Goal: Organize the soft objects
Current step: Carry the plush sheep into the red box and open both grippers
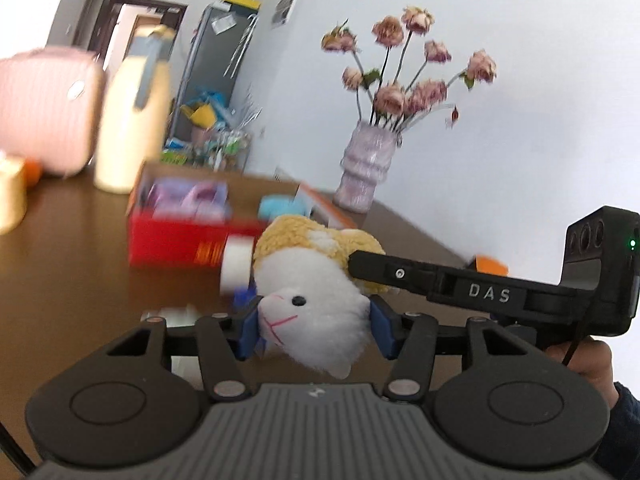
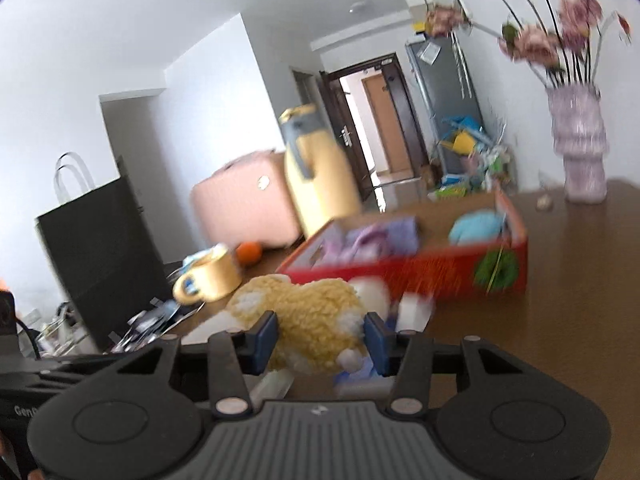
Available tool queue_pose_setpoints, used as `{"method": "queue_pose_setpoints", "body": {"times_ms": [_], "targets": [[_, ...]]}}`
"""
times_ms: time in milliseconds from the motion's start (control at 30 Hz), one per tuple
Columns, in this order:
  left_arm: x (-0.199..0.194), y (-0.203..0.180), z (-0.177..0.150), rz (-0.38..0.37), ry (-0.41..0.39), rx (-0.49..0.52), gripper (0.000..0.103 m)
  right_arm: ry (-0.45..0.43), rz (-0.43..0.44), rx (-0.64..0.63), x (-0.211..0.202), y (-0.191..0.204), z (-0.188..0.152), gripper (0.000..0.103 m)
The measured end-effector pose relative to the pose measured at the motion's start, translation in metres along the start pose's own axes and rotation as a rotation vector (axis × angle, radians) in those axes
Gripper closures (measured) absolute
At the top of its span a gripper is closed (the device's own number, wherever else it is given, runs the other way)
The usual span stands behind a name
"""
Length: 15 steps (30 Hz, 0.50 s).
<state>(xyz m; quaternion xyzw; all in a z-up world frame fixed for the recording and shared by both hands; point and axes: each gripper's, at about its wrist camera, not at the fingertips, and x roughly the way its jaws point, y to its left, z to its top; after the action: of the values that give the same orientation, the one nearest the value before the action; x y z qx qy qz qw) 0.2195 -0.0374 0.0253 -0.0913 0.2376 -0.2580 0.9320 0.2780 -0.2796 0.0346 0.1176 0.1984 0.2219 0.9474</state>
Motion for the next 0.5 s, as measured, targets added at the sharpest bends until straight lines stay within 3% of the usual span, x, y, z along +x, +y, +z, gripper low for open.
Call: {"method": "queue_pose_setpoints", "body": {"times_ms": [167, 300, 500], "targets": [[0.066, 0.000, 0.074, 0.000, -0.033, 0.020, 0.047, 0.024, -0.004, 0.033, 0.061, -0.051, 0.080, 0.056], [0.138, 0.025, 0.123, 0.022, 0.026, -0.052, 0.048, 0.119, -0.035, 0.046, 0.143, -0.092, 0.126, 0.056], [0.246, 0.068, 0.148, 0.111, 0.157, -0.092, 0.046, 0.285, -0.095, 0.054, 0.254, -0.131, 0.134, 0.058]]}}
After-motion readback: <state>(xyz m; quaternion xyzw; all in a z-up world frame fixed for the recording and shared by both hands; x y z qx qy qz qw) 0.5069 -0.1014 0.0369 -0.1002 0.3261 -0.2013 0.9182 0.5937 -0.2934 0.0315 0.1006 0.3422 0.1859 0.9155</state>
